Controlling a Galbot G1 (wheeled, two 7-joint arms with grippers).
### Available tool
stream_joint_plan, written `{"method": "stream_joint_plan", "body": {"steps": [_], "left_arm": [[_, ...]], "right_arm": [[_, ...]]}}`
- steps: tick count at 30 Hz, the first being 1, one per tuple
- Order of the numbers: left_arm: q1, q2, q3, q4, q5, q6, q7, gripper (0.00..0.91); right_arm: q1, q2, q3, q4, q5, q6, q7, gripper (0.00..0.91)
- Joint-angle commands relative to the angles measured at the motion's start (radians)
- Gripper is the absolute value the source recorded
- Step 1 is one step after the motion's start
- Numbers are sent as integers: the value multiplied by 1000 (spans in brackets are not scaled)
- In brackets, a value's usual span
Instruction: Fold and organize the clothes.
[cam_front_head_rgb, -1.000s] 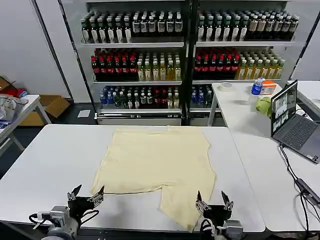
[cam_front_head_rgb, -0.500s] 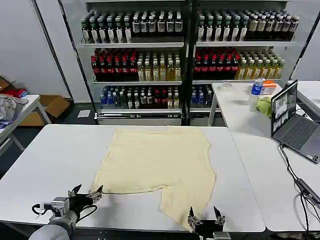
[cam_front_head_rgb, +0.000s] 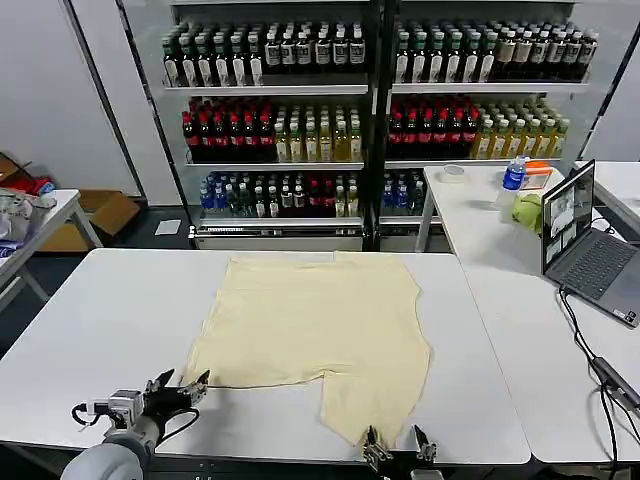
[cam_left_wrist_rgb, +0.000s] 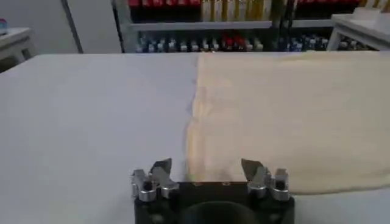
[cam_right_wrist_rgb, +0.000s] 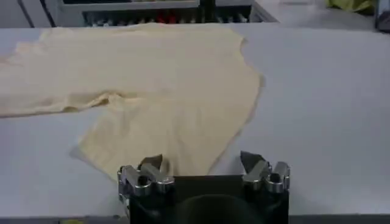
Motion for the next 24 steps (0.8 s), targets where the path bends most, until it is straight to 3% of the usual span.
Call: {"method": "stream_joint_plan", "body": {"steps": [1,7,14,24], "left_arm": [[1,1,5,9,-9,5,17,10],[-2,-2,8,24,-10,5,15,10],[5,-1,2,22,-11,6,11,10],[61,-12,-36,-83,-46,4,27,10]], "right_arm": [[-3,3,-6,-7,6,-7,0,91],[-6,-3,-2,-4,6,-5,-1,81],[-12,-9,1,11,9,-2,-4,0],[-45,-28,13,80,7,60,-29,0]]}}
